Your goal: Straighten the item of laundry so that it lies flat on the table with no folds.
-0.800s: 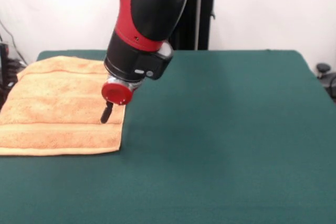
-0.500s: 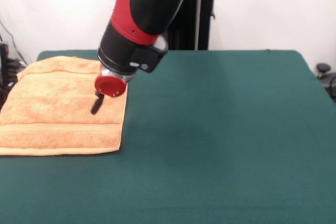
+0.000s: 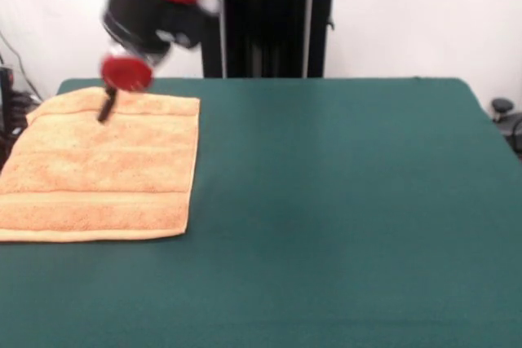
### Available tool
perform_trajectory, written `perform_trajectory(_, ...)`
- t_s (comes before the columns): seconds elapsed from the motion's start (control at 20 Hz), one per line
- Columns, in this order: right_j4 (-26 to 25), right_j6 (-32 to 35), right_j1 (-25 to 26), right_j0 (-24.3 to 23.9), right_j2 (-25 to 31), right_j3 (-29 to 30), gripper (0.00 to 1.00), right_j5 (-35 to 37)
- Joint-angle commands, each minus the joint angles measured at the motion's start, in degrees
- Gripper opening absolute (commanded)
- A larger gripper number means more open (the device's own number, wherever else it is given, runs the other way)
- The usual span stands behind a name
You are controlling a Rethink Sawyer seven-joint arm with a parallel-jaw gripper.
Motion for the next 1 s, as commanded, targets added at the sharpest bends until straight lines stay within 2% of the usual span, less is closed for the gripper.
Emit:
perform_trajectory(0.05,-9.24,-16.66,-15.67,-7.1,8.47,2.69,1.0,9.11)
perform_trajectory(0.2,-14.41,-23.44,-22.02,-12.75,12.54,6.68,1.0,6.83)
perform_trajectory(0.45,-23.65,-29.4,-28.04,-22.89,20.43,13.32,1.0,-3.1)
perform_trajectory(0.7,-30.07,-26.26,-29.31,-27.39,25.44,15.14,1.0,-6.77)
perform_trajectory(1.0,-34.32,-20.21,-28.26,-30.23,29.08,15.68,1.0,-7.01)
